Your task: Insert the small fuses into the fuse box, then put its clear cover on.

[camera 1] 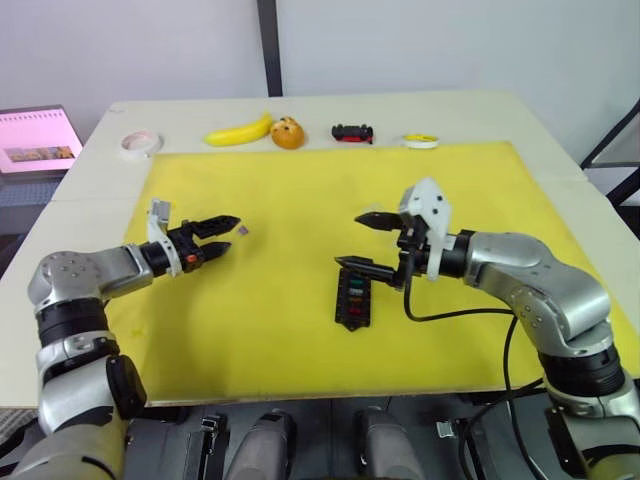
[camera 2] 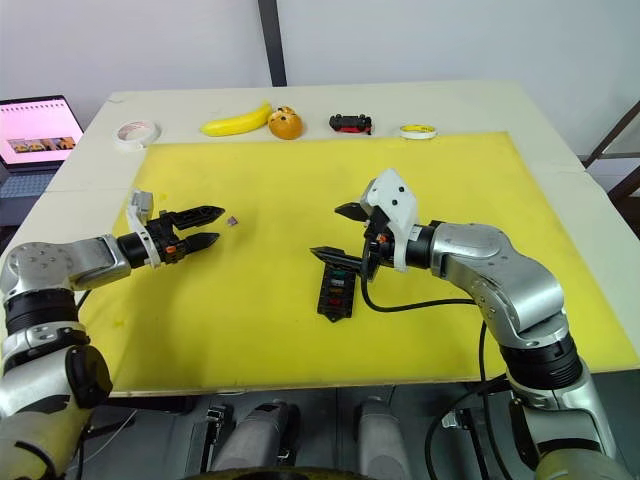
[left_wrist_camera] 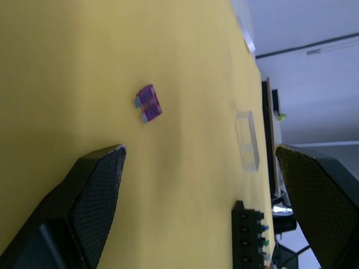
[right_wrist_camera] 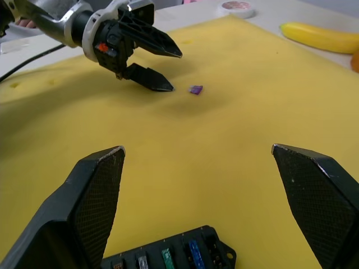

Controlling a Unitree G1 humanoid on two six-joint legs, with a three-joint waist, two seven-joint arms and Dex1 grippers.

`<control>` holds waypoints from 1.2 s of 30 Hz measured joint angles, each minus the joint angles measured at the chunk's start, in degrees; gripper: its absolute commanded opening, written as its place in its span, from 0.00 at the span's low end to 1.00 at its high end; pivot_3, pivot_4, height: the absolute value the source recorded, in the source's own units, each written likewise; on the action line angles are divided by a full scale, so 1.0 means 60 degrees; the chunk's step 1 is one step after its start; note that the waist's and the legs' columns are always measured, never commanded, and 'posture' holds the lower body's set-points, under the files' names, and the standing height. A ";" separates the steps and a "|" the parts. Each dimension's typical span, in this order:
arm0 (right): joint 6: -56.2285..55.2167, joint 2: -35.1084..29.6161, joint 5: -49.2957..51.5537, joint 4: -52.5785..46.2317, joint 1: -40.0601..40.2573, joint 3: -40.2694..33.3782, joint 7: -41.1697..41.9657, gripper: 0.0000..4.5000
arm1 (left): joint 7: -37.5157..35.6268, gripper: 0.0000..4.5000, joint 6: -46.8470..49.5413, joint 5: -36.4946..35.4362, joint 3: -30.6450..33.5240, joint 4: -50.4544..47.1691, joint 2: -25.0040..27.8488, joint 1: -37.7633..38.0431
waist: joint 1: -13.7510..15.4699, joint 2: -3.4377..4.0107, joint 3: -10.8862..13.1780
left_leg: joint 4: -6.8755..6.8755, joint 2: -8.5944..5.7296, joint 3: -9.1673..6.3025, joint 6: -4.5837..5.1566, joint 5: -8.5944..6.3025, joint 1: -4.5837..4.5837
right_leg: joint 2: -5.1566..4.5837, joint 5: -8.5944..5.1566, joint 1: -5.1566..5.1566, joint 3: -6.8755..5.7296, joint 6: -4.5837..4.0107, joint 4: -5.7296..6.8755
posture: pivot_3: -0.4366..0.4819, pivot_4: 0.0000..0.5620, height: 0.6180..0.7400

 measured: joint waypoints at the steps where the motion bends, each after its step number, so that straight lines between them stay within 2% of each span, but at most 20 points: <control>1: -0.0002 0.0005 -0.0040 0.0000 0.0004 0.0000 -0.0022 0.99 | 0.0020 1.00 -0.0072 0.0032 0.0009 0.0022 -0.0043 0.0000 | 0.0000 0.0000 0.0000 | 0.0000 0.0000 -0.0001 0.0000 0.0000 0.0000 | 0.0000 0.0000 -0.0001 0.0000 0.0000 0.0002 | 0.48 0.27 1.00; 7: -0.0001 0.0026 -0.0135 -0.0004 0.0069 0.0000 -0.0173 0.99 | 0.0253 1.00 -0.0361 0.0038 0.0497 0.0480 -0.0373 -0.0137 | 0.0023 -0.0001 -0.0001 | 0.0005 -0.0003 -0.0004 -0.0003 0.0002 0.0001 | -0.0002 0.0000 -0.0001 -0.0001 0.0000 0.0018 | 0.48 0.27 1.00; 16: 0.0004 0.0143 -0.0172 -0.0004 0.0059 0.0009 -0.0292 0.99 | 0.0334 1.00 -0.0720 0.0218 0.0550 0.1016 -0.0606 -0.0479 | 0.0078 -0.0002 -0.0003 | 0.0008 -0.0013 -0.0012 -0.0010 0.0007 0.0002 | -0.0006 0.0000 0.0000 -0.0002 0.0000 0.0031 | 0.48 0.27 1.00; 36: 0.0126 0.0178 -0.0413 -0.0032 0.0052 0.0020 -0.0430 0.99 | -0.1089 1.00 -0.1571 0.1309 0.0082 0.2632 -0.0652 -0.1296 | 0.0234 0.0000 -0.0007 | 0.0013 -0.0020 -0.0016 -0.0014 0.0010 0.0006 | -0.0007 0.0000 0.0010 -0.0004 0.0000 0.0035 | 0.48 0.27 1.00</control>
